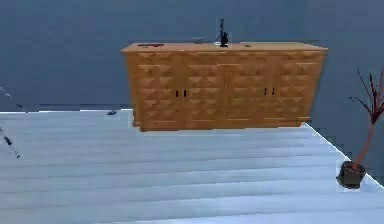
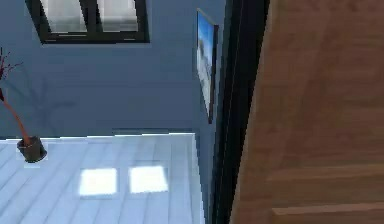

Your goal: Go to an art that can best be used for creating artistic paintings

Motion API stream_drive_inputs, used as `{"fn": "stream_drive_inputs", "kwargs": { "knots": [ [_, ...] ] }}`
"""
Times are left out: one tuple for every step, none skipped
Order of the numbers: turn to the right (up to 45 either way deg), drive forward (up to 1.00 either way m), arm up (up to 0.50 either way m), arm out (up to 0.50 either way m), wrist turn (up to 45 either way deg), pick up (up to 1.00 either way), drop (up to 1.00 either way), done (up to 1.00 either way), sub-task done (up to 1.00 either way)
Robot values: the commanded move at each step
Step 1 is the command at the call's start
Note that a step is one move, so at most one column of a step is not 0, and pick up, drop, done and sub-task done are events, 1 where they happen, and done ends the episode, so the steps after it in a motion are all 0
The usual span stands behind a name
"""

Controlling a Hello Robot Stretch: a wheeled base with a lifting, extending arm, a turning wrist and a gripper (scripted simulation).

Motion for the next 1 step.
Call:
{"fn": "stream_drive_inputs", "kwargs": {
  "knots": [
    [45.0, 0.0, 0.0, 0.0, 0.0, 0.0, 0.0, 0.0, 0.0]
  ]
}}
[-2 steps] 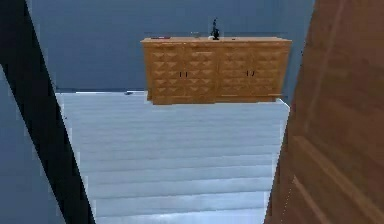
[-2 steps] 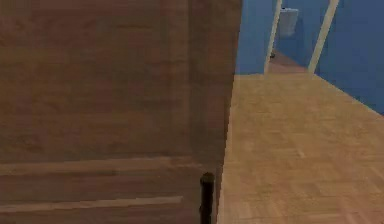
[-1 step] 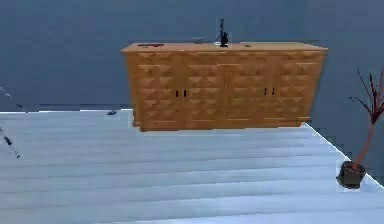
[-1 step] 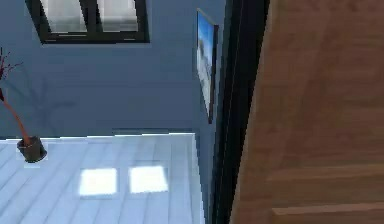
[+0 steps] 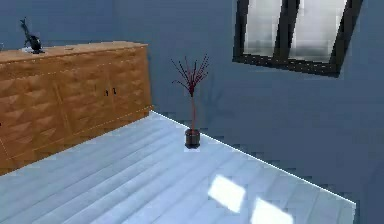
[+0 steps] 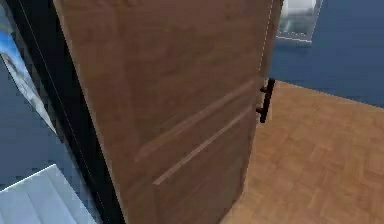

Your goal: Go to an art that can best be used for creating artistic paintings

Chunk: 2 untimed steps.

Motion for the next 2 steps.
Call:
{"fn": "stream_drive_inputs", "kwargs": {
  "knots": [
    [45.0, 0.0, 0.0, 0.0, 0.0, 0.0, 0.0, 0.0, 0.0],
    [0.0, 0.0, 0.0, 0.0, 0.0, 0.0, 0.0, 1.0, 0.0]
  ]
}}
